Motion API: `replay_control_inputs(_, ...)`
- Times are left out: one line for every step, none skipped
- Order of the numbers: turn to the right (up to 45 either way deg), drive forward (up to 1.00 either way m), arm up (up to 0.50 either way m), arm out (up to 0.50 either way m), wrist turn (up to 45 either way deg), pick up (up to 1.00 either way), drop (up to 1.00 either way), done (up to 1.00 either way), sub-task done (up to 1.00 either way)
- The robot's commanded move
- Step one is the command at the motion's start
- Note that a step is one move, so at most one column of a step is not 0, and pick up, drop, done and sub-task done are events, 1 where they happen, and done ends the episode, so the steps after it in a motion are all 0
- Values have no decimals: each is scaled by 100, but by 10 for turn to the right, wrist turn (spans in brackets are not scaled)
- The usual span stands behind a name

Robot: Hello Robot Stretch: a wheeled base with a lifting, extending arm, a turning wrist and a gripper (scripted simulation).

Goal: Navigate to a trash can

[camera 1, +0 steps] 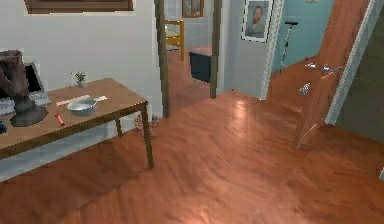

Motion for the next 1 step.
replay_control_inputs(180, 0, 0, 0, 0, 0, 0, 0, 0)
